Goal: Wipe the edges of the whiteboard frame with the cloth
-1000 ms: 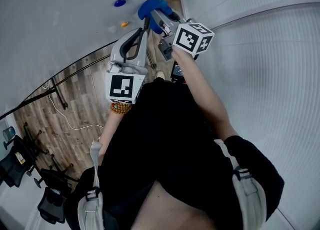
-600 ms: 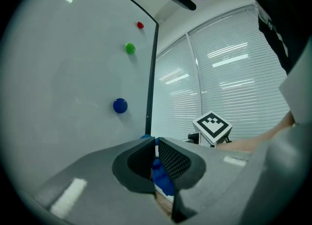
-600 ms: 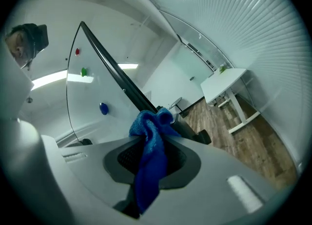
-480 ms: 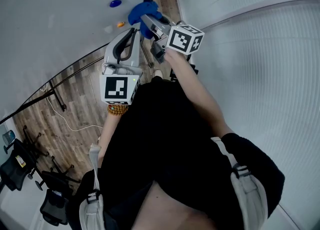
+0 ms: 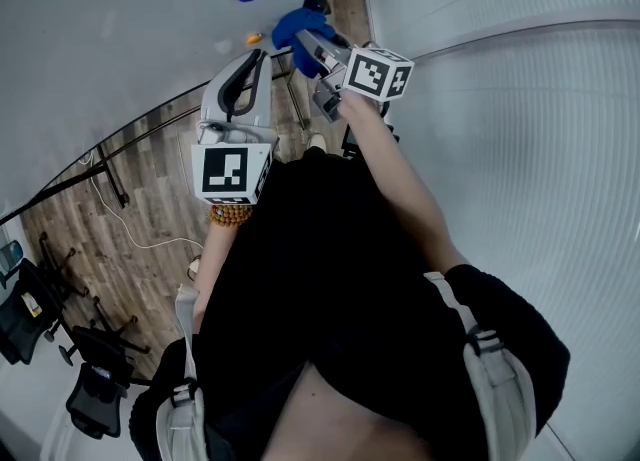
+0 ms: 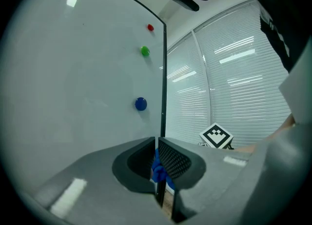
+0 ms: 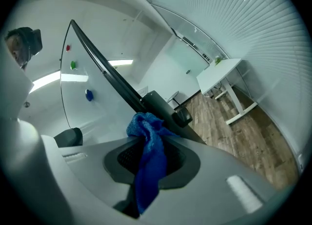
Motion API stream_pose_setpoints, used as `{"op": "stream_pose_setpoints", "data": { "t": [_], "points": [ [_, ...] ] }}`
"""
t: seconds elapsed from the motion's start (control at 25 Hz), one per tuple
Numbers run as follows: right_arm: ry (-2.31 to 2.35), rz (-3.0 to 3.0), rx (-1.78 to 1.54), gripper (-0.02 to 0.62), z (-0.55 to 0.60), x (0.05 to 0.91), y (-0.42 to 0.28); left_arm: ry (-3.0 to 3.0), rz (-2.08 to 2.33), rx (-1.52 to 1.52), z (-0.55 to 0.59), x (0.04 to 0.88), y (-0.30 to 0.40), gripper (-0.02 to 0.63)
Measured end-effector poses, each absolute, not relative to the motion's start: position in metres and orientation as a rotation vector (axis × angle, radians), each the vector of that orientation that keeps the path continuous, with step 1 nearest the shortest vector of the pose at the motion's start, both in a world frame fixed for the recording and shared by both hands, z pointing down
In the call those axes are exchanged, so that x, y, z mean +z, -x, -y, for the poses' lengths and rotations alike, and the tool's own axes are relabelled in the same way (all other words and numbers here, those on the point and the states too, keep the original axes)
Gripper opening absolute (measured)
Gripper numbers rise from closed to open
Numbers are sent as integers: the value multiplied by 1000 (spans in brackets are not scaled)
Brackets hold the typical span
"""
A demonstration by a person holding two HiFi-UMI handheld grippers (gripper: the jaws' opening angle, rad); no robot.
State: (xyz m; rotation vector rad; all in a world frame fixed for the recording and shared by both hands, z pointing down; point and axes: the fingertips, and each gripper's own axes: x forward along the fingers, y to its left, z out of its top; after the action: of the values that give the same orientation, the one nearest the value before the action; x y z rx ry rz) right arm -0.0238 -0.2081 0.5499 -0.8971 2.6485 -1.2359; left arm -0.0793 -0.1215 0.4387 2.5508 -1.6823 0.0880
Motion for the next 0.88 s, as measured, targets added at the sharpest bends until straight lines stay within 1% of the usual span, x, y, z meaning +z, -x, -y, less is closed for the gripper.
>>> {"op": "stream_pose_setpoints", "data": {
  "t": [0.36, 0.88],
  "points": [
    [910, -2672, -1323, 83, 207, 573, 26, -2511, 1723, 96, 116, 430, 95, 112],
    [982, -2668, -1534, 81, 211, 651, 22, -2457, 1771, 106, 117, 435, 107, 112]
  ]
}}
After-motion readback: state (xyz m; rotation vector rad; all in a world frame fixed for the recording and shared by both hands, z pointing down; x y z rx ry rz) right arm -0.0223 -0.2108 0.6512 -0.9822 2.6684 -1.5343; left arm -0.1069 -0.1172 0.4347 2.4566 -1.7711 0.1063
